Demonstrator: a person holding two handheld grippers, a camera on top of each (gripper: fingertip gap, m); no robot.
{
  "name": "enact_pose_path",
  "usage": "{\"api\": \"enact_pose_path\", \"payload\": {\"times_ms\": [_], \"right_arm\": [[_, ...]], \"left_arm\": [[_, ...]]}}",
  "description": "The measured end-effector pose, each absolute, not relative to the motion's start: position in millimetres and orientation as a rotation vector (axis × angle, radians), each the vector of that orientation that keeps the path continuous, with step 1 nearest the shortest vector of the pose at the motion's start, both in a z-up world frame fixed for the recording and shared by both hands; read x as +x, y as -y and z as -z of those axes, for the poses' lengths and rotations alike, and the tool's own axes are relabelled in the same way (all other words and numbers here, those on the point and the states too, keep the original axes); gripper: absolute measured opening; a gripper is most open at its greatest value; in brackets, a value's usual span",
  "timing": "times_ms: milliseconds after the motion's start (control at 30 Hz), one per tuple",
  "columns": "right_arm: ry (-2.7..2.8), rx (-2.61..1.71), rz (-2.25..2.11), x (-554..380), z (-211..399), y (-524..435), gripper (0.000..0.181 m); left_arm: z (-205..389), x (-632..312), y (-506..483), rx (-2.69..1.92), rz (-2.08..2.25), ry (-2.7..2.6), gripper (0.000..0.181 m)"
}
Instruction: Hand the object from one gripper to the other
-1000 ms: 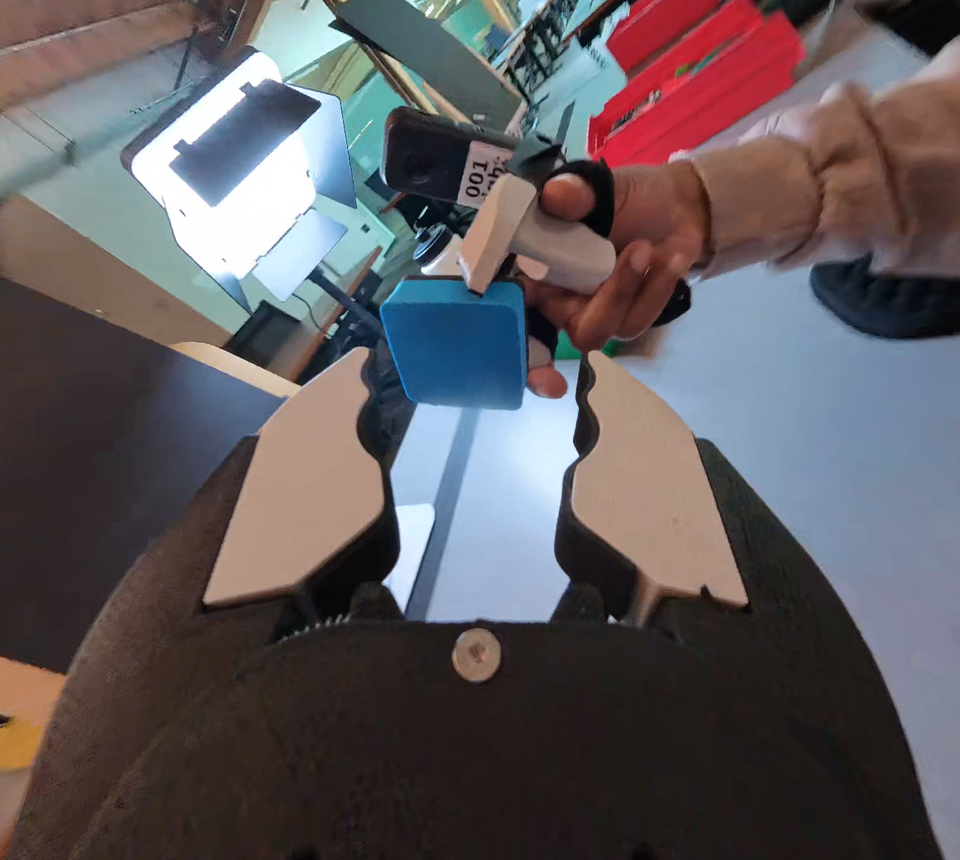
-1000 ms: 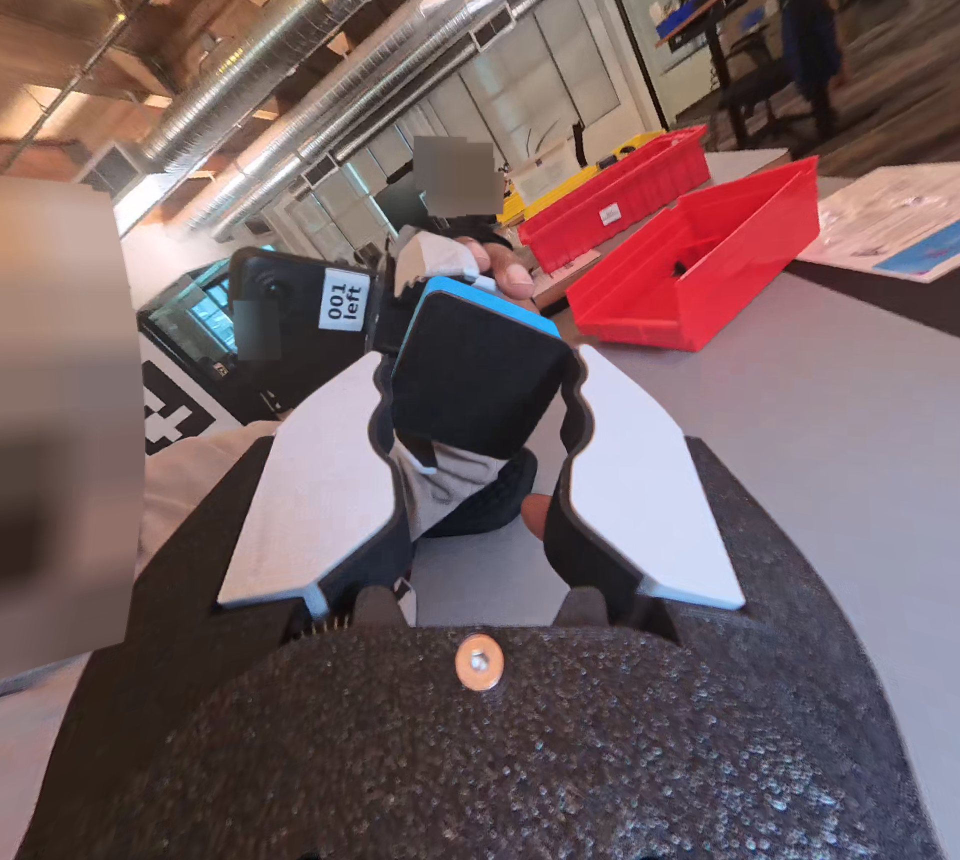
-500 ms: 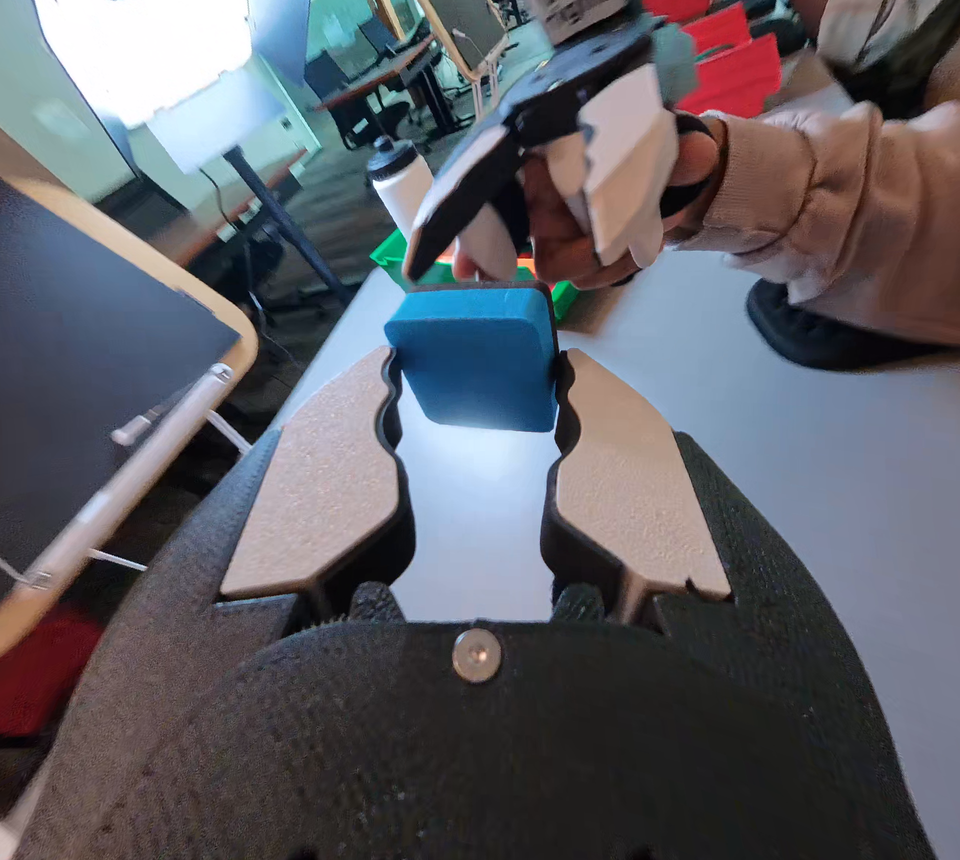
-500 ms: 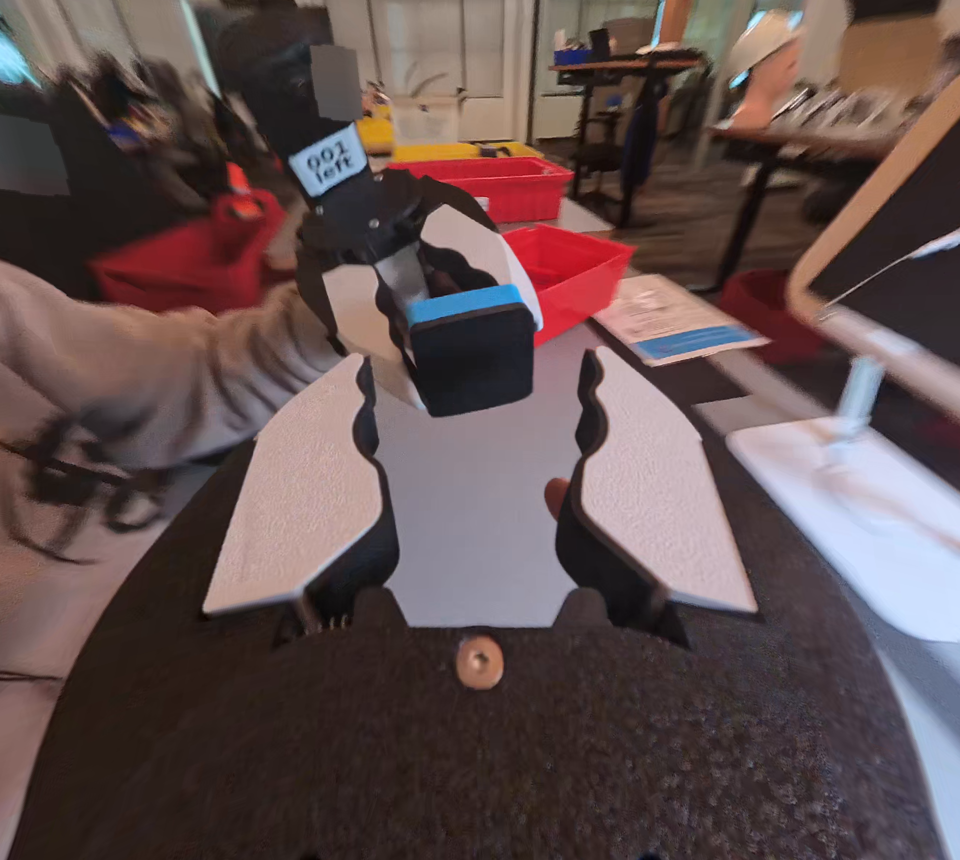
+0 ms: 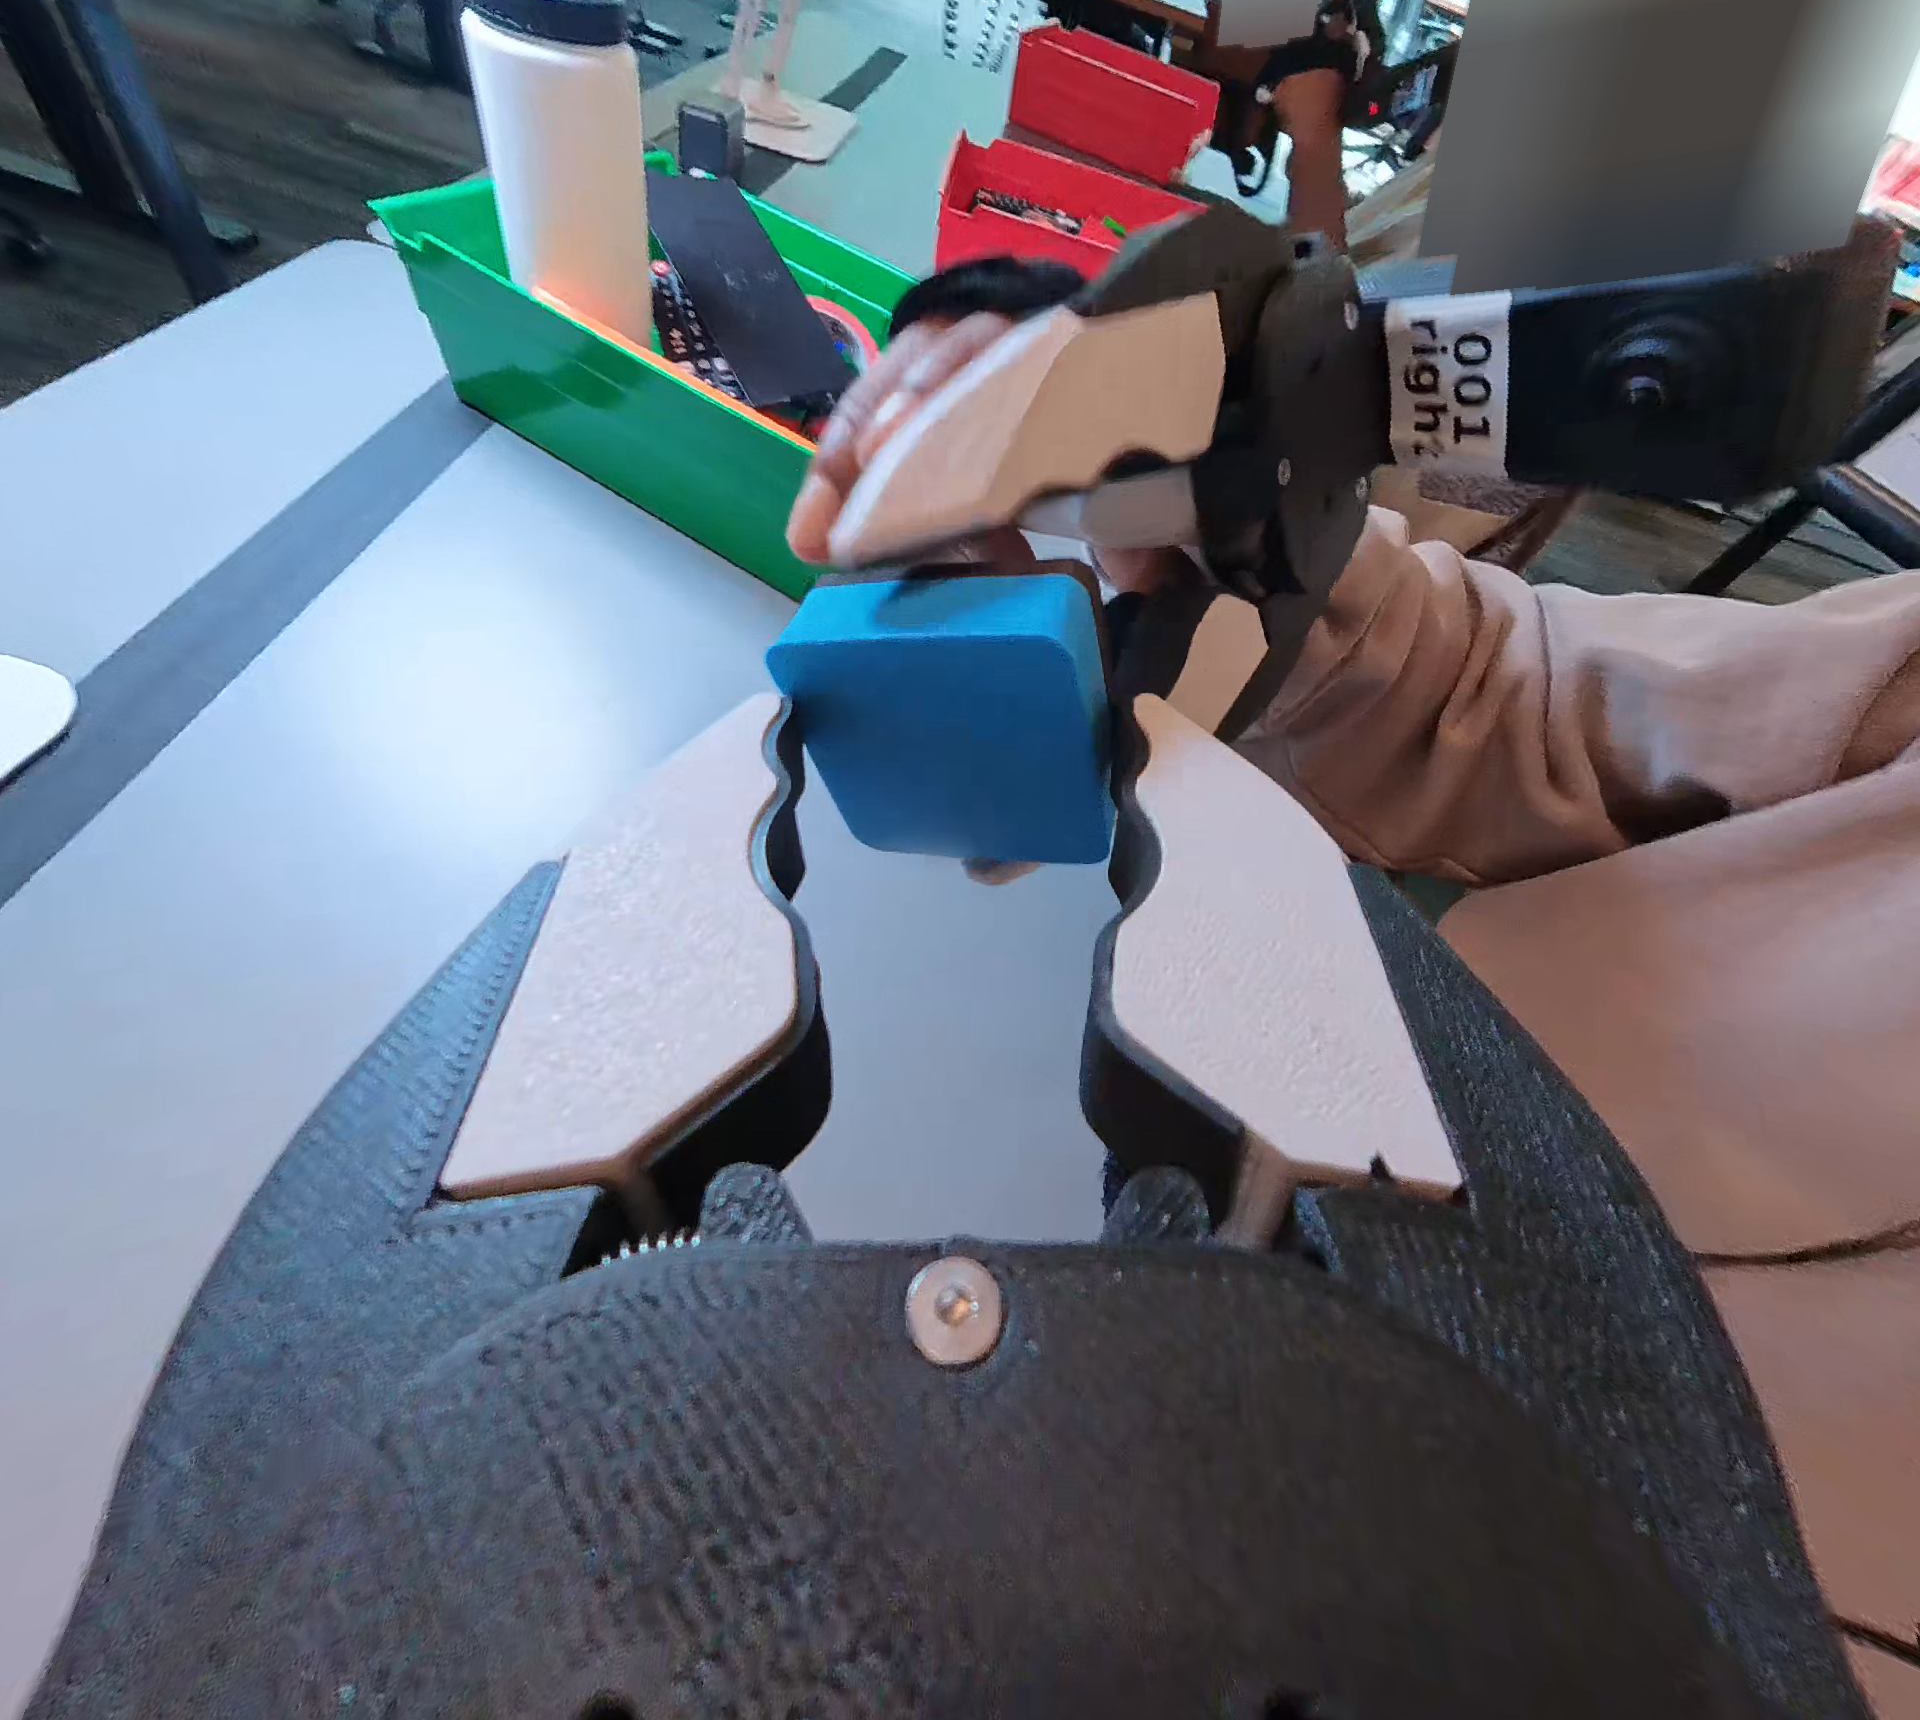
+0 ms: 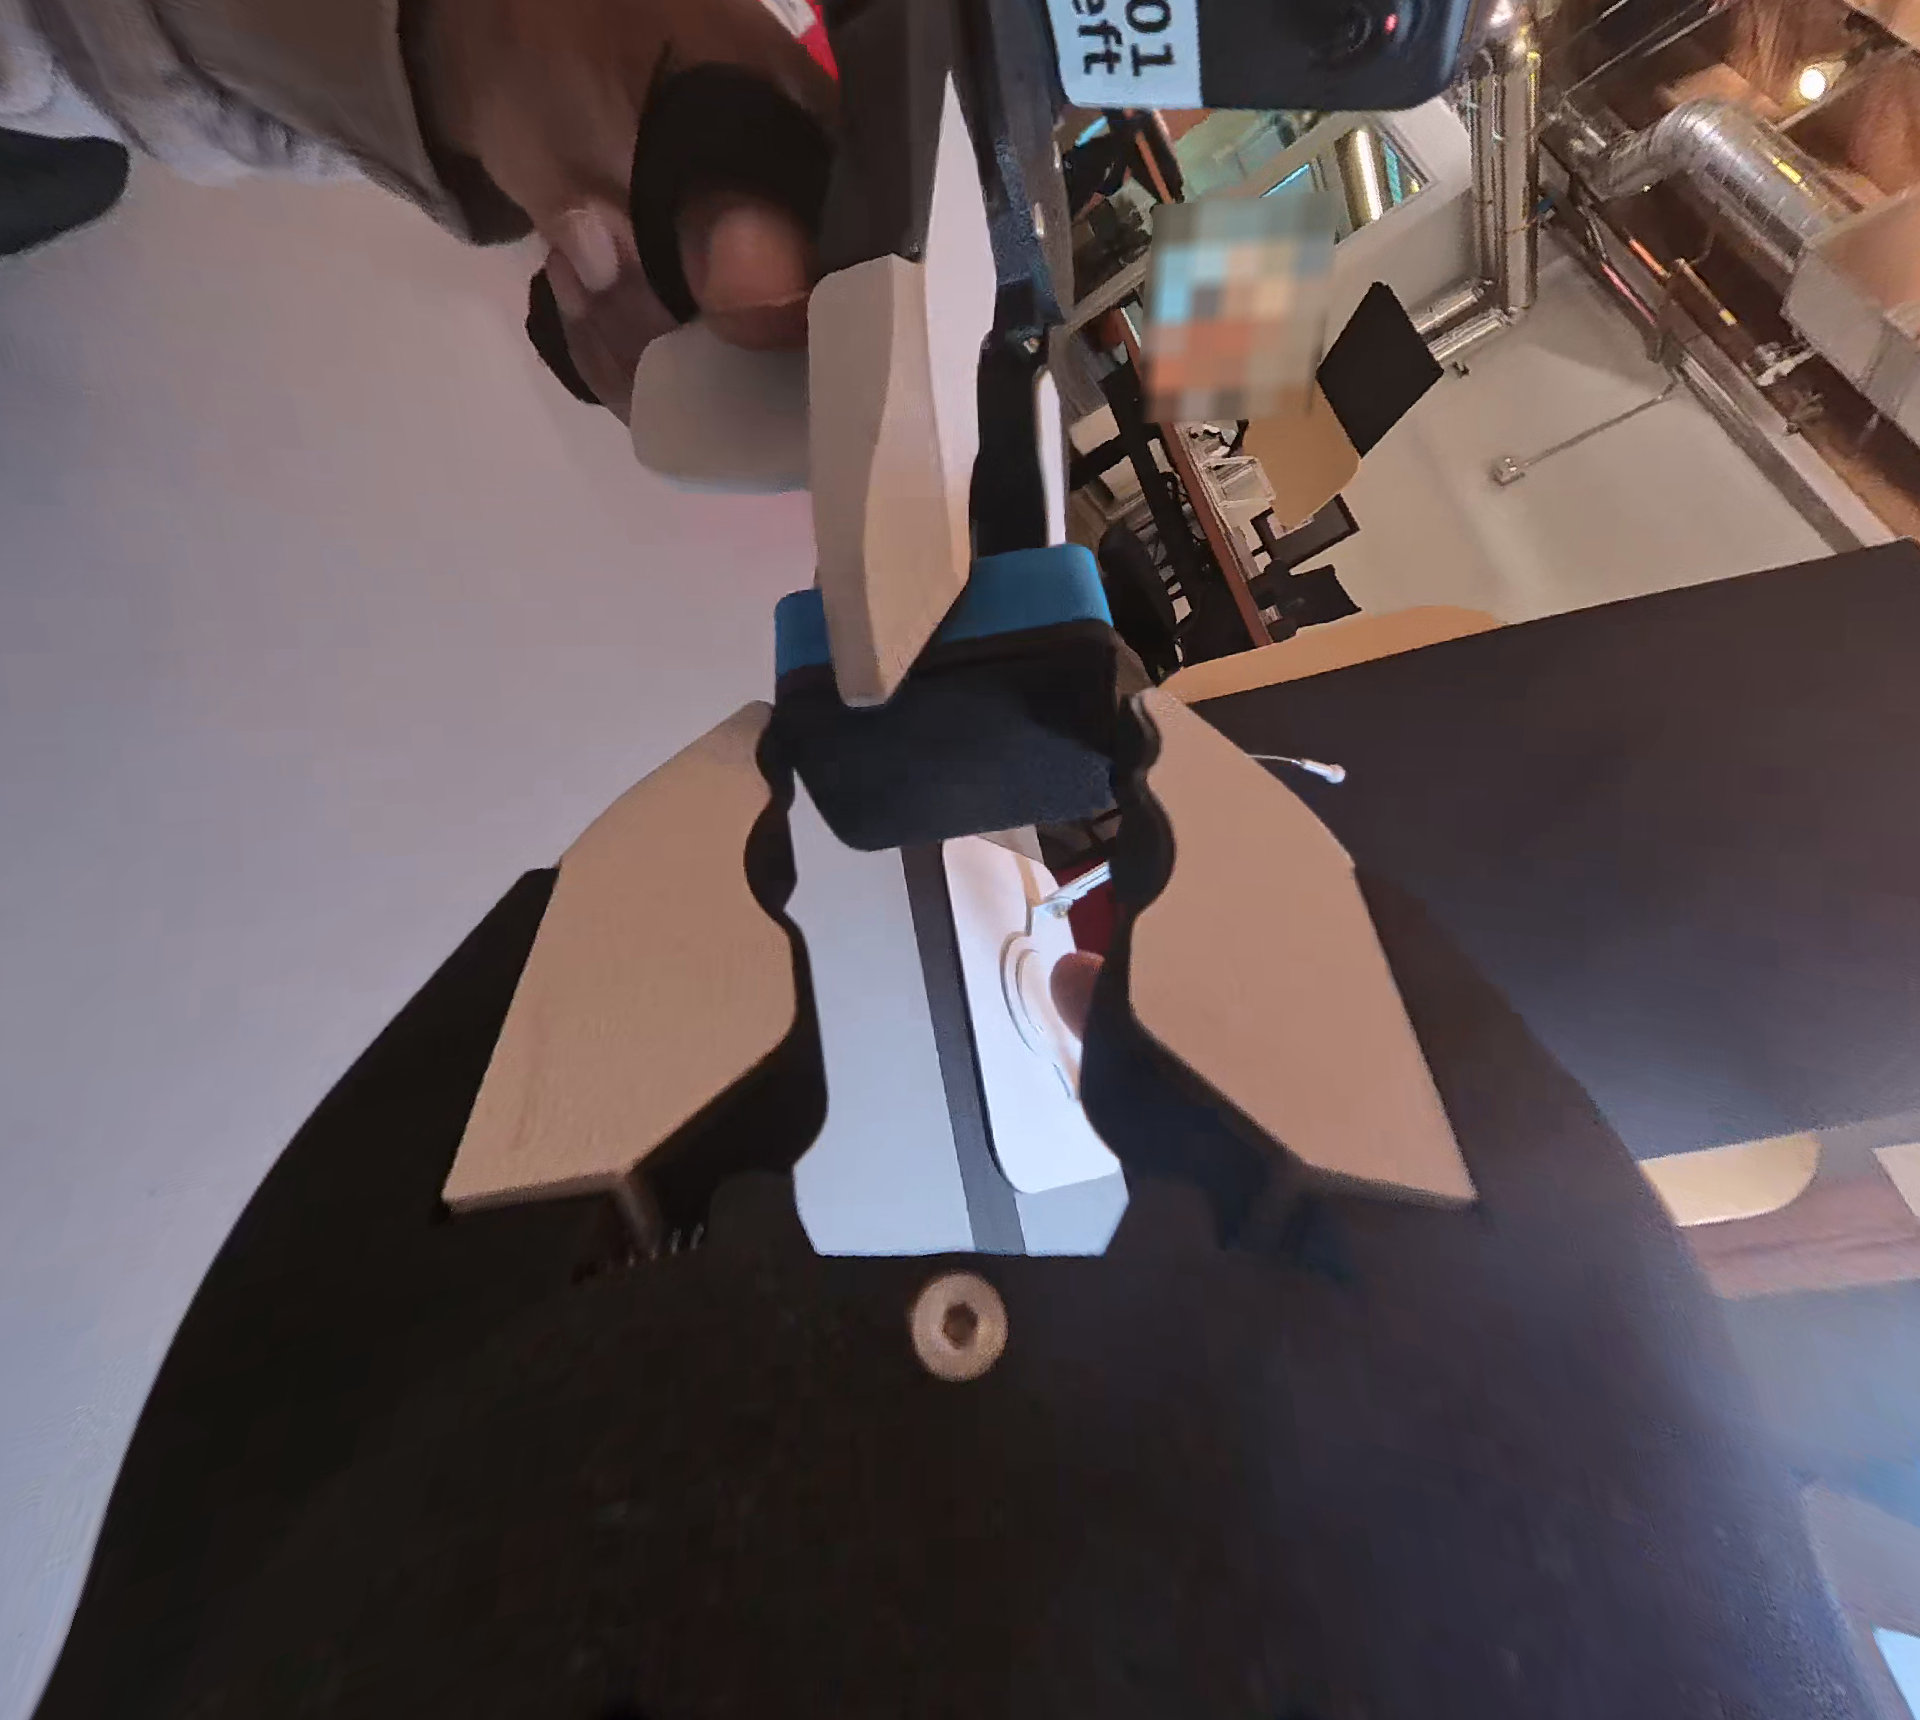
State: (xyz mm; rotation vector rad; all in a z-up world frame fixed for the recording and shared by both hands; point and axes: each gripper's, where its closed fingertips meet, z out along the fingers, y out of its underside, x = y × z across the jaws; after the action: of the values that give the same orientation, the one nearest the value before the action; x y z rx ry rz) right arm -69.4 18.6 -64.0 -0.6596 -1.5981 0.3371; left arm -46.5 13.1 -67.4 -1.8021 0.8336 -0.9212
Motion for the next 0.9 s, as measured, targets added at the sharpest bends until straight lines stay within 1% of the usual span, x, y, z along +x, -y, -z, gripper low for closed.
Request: {"api": "enact_pose_path", "payload": {"times_ms": [100,200,300,400,500,567,633,700,767,800,833,900], "right_arm": [[1.594,-0.691,-0.409,-70,63,-17,0.059],[1.532,-0.791,-0.618,-67,52,-16,0.058],[1.466,-1.001,-0.961,-59,41,-20,0.058],[1.438,-1.219,-1.259,-53,40,-22,0.058],[1.431,-1.389,-1.592,-49,40,-11,0.058],[1.422,-1.459,-1.727,-47,41,-7,0.057],[1.467,-1.502,-1.762,-47,50,-3,0.057],[1.512,-1.536,-1.793,-47,58,2,0.057],[1.542,-1.586,-1.792,-50,68,5,0.057],[1.566,-1.598,-1.799,-51,72,7,0.057],[1.577,-1.599,-1.805,-51,74,8,0.058],[1.543,-1.602,-1.787,-54,73,4,0.057]], "left_arm": [[66,-47,-13,-1.799,0.947,-0.826,0.058],[57,-46,-9,-1.712,0.932,-0.866,0.064],[40,-51,-5,-1.519,0.672,-0.979,0.075],[32,-50,1,-1.382,0.397,-1.086,0.075],[44,-53,-6,-1.296,0.011,-1.211,0.073],[53,-53,-13,-1.250,-0.198,-1.264,0.074],[59,-54,-21,-1.196,-0.375,-1.289,0.076],[66,-52,-23,-1.146,-0.454,-1.329,0.077],[73,-43,-18,-1.103,-0.430,-1.374,0.073],[74,-41,-16,-1.085,-0.420,-1.385,0.062],[75,-41,-15,-1.081,-0.422,-1.391,0.055],[76,-44,-18,-1.118,-0.396,-1.379,0.055]]}}
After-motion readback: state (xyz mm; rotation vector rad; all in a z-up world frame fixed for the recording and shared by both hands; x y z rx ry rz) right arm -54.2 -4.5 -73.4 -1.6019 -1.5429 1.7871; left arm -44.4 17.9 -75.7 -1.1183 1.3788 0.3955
